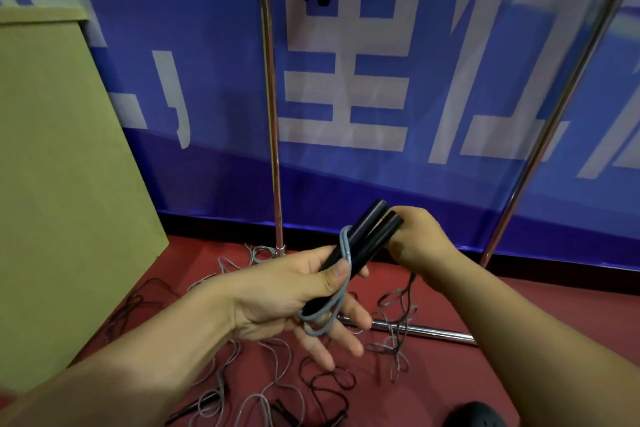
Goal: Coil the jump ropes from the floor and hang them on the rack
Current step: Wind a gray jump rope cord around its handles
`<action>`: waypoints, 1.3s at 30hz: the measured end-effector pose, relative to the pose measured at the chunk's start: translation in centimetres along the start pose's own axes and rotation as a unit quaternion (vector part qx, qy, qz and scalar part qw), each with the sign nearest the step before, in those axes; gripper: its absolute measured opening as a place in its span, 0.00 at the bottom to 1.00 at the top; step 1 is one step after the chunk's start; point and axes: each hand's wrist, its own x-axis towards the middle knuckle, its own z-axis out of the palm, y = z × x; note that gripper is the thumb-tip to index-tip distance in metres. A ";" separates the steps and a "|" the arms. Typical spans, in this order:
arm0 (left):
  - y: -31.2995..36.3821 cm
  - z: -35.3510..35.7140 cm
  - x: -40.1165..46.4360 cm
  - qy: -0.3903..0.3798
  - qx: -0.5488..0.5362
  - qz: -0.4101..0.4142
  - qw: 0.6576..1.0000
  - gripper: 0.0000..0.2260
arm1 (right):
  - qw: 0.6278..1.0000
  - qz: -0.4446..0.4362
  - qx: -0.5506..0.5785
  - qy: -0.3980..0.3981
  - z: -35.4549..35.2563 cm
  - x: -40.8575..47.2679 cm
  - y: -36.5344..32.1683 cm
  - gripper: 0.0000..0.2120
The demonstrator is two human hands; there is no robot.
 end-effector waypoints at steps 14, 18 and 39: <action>-0.1 -1.3 0.1 0.150 -0.054 0.158 0.974 0.15 | 0.998 0.032 -0.055 -0.028 0.2 0.1 -0.2 0.25; -0.1 -2.9 0.2 0.253 -0.055 0.153 0.954 0.10 | 0.993 -0.019 -0.080 -0.080 0.4 -1.1 -1.2 0.26; -4.2 -6.4 1.4 0.341 0.465 -0.053 0.816 0.09 | 0.942 -0.231 -0.191 -0.152 2.4 -6.7 -5.0 0.11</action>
